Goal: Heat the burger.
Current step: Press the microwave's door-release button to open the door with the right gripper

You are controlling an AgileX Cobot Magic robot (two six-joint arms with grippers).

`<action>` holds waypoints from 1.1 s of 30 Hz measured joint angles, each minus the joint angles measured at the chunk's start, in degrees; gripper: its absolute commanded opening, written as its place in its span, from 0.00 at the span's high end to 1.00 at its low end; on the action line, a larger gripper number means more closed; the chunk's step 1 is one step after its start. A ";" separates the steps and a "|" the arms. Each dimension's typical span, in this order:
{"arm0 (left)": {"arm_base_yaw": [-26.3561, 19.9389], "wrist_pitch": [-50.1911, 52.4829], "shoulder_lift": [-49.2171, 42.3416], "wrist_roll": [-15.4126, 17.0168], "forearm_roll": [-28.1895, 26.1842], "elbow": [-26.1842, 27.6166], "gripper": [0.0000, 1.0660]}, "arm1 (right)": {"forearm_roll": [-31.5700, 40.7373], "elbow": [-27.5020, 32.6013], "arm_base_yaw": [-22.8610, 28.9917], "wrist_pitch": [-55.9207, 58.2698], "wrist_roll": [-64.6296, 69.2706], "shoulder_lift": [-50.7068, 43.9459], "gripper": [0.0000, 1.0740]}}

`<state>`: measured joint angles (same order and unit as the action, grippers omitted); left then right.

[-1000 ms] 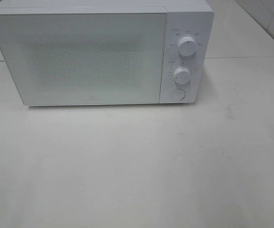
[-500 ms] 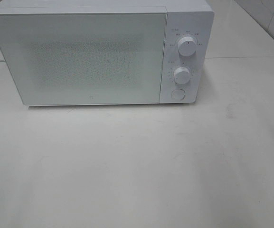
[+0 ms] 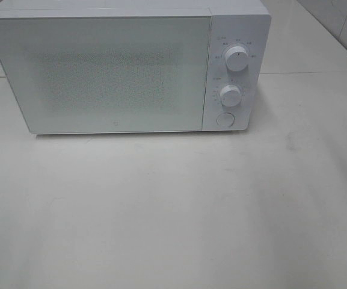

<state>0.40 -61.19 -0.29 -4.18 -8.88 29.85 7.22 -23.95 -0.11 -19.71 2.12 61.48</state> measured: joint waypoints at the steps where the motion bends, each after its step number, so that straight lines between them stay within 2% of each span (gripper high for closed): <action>1: 0.00 0.00 0.00 0.00 0.00 0.00 0.06 | -0.40 0.17 0.00 -1.60 0.34 1.78 0.30; 6: 0.00 0.00 0.00 0.00 0.00 0.00 0.06 | -0.80 3.32 0.34 -8.48 0.57 4.53 0.30; 8: 0.00 0.00 0.00 0.00 0.00 0.00 0.06 | 2.12 7.45 4.01 -18.28 -2.12 7.79 0.30; 11: 0.00 0.00 0.00 0.00 0.00 0.00 0.06 | 3.55 8.25 5.44 -20.00 -2.75 8.59 0.30; 12: 0.00 0.00 0.00 0.00 0.00 0.00 0.06 | 6.59 9.34 8.71 -23.72 -5.33 11.00 0.30; 14: 0.00 0.00 0.00 0.00 0.00 0.00 0.06 | 8.48 9.74 10.08 -25.73 -6.88 12.03 0.30; 16: 0.00 0.00 0.00 0.00 0.00 0.00 0.06 | 15.36 10.08 17.07 -33.17 -12.78 17.07 0.30; 17: 0.00 0.00 0.00 0.00 0.00 0.00 0.06 | 15.36 10.08 17.07 -33.17 -12.78 17.07 0.30; 19: 0.00 0.00 0.00 0.00 0.00 0.00 0.06 | 20.63 10.14 22.23 -38.79 -15.81 20.51 0.30; 20: 0.00 0.00 0.00 0.00 0.00 0.00 0.06 | 20.63 10.14 22.23 -38.79 -15.81 20.51 0.30; 22: 0.00 0.00 0.00 0.00 0.00 0.00 0.06 | 25.27 10.08 27.04 -44.06 -17.19 24.18 0.30; 23: 0.00 0.00 0.00 0.00 0.00 0.00 0.06 | 25.27 10.08 27.04 -44.06 -17.19 24.18 0.30; 28: 0.00 0.00 0.00 0.00 0.00 0.00 0.06 | 32.77 9.51 35.64 -48.93 -17.48 30.02 0.30; 31: 0.00 0.00 0.00 0.00 0.00 0.00 0.06 | 33.69 9.11 36.67 -48.99 -17.59 30.77 0.30; 33: 0.00 0.00 0.00 0.00 0.00 0.00 0.06 | 36.55 7.05 40.57 -49.10 -19.08 34.09 0.30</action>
<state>0.40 -61.19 -0.29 -4.18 -8.88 29.85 43.77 -16.90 40.45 -68.81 -16.96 95.57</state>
